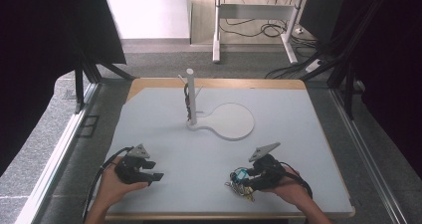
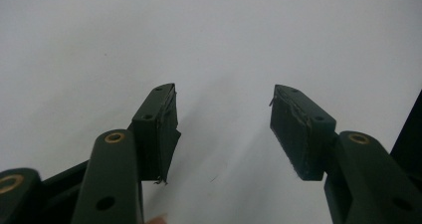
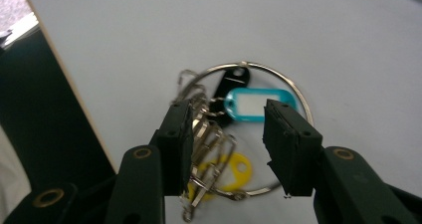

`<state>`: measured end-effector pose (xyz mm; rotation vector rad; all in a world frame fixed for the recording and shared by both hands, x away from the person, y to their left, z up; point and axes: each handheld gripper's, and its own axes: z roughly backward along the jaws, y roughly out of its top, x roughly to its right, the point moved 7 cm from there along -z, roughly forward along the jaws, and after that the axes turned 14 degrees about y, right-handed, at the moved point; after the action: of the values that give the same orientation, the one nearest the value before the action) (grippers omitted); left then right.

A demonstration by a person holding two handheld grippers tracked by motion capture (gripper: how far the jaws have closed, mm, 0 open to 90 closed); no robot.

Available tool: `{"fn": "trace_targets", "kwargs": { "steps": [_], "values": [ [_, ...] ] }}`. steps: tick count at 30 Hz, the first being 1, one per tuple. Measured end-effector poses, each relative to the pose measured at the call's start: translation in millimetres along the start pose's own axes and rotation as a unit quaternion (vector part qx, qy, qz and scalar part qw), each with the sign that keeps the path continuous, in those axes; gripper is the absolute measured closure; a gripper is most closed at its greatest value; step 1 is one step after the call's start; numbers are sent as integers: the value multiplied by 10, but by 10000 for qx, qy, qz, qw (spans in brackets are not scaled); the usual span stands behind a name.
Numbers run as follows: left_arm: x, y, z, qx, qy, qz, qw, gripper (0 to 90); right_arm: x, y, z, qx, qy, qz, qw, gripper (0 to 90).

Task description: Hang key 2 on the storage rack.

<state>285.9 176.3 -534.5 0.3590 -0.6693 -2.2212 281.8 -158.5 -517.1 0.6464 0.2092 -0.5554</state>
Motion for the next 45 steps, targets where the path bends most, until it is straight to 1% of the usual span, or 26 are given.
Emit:
{"fn": "trace_targets", "kwargs": {
  "steps": [1, 2, 3, 5, 6, 8, 9, 13, 16, 17, 19, 24, 25, 26, 27, 29, 30, 31, 32, 33, 34, 35, 37, 38, 39, 45],
  "values": [
    [2, -2, -2, -3, -5, -15, 10000, 445, -33, 34, -58, -127, 77, -7, 9999, 549],
    [2, -2, -2, -3, -5, -15, 10000, 445, -33, 34, -58, -127, 77, -7, 9999, 549],
    [2, -4, -3, -11, -9, -25, 10000, 445, -53, 61, -106, -245, 133, 1, 9996, 551],
    [5, -3, -6, -1, -12, -6, 10000, 445, -58, 75, -125, -271, 155, -14, 9995, 555],
    [3, -5, -7, -2, -11, -20, 10000, 445, -57, 97, -158, -307, 204, -81, 9993, 558],
    [8, -6, -12, -15, -19, -20, 10000, 444, -55, 110, -190, -355, 241, -130, 9990, 559],
    [5, -10, -10, -31, -14, -59, 10000, 444, -58, 114, -206, -381, 253, -162, 9988, 559],
    [8, -6, -10, -8, -23, -24, 10000, 443, -74, 127, -241, -435, 305, -201, 9984, 559],
    [6, -8, -8, -4, -27, -23, 10000, 443, -62, 133, -251, -479, 249, -163, 9984, 558],
    [7, -11, -9, -8, -30, -25, 10000, 443, -26, 146, -223, -432, 153, -145, 9988, 560],
    [10, -12, -13, -11, -31, -22, 10000, 442, 18, 160, -183, -380, 57, -139, 9992, 564],
    [9, -17, -23, -34, -29, -42, 10000, 441, 91, 175, -103, -388, -85, -72, 9992, 564],
    [12, -18, -28, -40, -39, -27, 10000, 440, 138, 179, -66, -395, -175, -74, 9990, 563],
    [12, -18, -28, -40, -39, -27, 10000, 440, 138, 179, -66, -395, -175, -74, 9990, 563],
    [14, -21, -34, -62, -53, -36, 10000, 440, 190, 184, -36, -395, -230, -72, 9989, 563],
    [15, -24, -41, -72, -58, -37, 10000, 439, 240, 190, -23, -417, -291, -33, 9987, 563],
    [15, -24, -41, -72, -58, -37, 10000, 439, 240, 190, -23, -417, -291, -33, 9987, 563],
    [15, -26, -43, -72, -62, -20, 10000, 438, 292, 199, -30, -497, -380, 14, 9980, 564],
    [15, -26, -43, -72, -62, -20, 10000, 438, 292, 199, -30, -497, -380, 14, 9980, 564],
    [7, -29, -41, -67, -70, -7, 10000, 438, 331, 210, -55, -612, -460, 55, 9970, 564],
    [7, -29, -41, -67, -70, -7, 10000, 438, 331, 210, -55, -612, -460, 55, 9970, 564],
    [-2, -33, -39, -58, -78, 4, 10000, 438, 359, 217, -97, -747, -475, 155, 9960, 564],
    [-10, -40, -40, -61, -85, 15, 9999, 438, 377, 218, -148, -856, -455, 219, 9950, 565],
    [-10, -40, -40, -61, -85, 15, 9999, 438, 377, 218, -148, -856, -455, 219, 9950, 565],
    [-9, -42, -43, -59, -100, 38, 9999, 438, 383, 217, -189, -947, -430, 319, 9941, 565],
    [-20, -53, -59, -77, -117, 38, 9999, 437, 418, 219, -238, -1072, -438, 432, 9923, 568]
  ]
}}
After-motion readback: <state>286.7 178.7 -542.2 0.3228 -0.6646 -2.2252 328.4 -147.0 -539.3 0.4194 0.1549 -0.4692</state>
